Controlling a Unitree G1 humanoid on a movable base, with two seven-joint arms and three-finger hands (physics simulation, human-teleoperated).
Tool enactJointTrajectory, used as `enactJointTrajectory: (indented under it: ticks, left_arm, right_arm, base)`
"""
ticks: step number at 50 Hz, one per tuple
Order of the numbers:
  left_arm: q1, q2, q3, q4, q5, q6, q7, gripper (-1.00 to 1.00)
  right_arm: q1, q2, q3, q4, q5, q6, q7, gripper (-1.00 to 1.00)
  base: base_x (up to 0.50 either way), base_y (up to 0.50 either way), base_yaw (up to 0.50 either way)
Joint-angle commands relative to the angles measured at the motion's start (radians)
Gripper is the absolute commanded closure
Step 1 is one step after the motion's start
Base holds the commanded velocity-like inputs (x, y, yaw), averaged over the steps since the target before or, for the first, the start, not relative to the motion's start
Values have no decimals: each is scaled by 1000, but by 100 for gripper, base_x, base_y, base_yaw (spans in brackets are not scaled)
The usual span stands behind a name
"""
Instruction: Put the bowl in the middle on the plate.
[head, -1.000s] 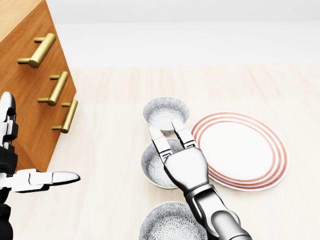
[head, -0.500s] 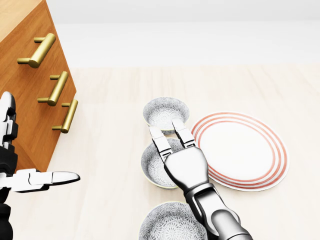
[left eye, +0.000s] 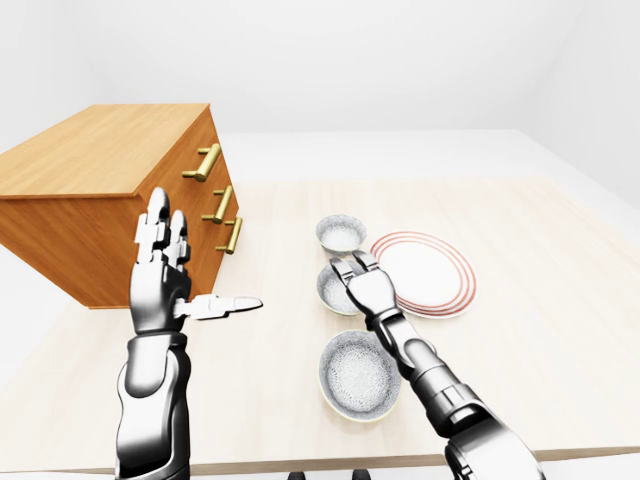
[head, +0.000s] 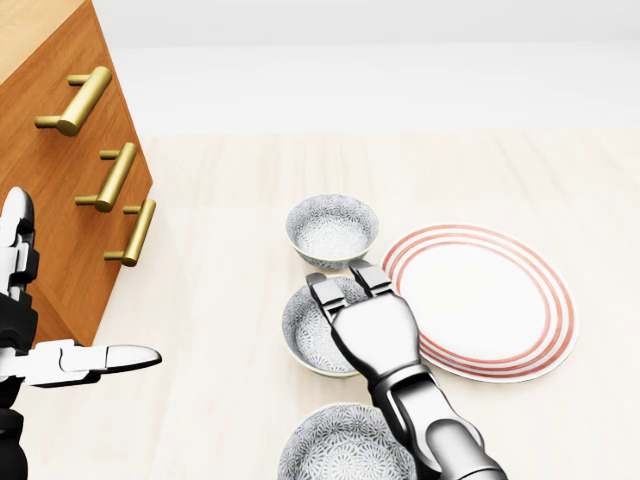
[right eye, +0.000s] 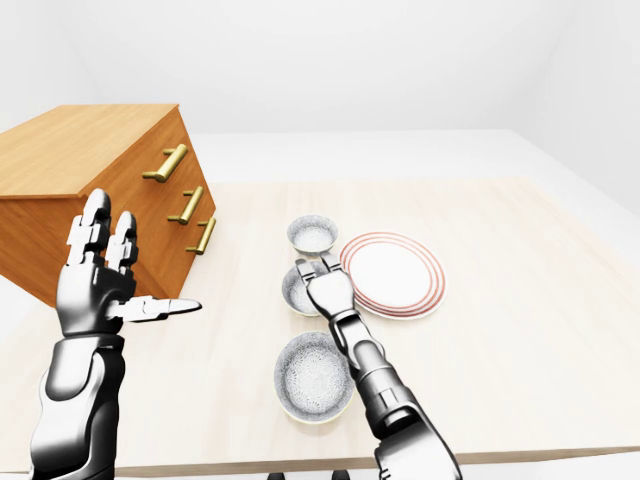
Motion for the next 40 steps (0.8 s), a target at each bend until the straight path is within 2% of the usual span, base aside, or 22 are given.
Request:
enactJointTrajectory:
  ticks: [1, 15, 27, 40]
  left_arm:
    - [1, 0, 0, -1, 0, 0, 0, -100]
    - [1, -1, -1, 6, 1, 0, -1, -100]
    - [1, -1, -2, 10, 2, 0, 0, -100]
    - [0, -1, -3, 8, 1, 0, 1, -100]
  right_arm:
    - [85, -9, 4, 12, -10, 0, 28, -64]
    - [81, -15, 2, 14, -8, 0, 44, -64]
    - [102, -17, -17, -28, 55, 0, 157, -55]
    - [100, -20, -17, -35, 69, 0, 185, -47]
  base:
    - [0, 0, 0]
    - [0, 0, 0]
    - [0, 0, 0]
    - [0, 0, 0]
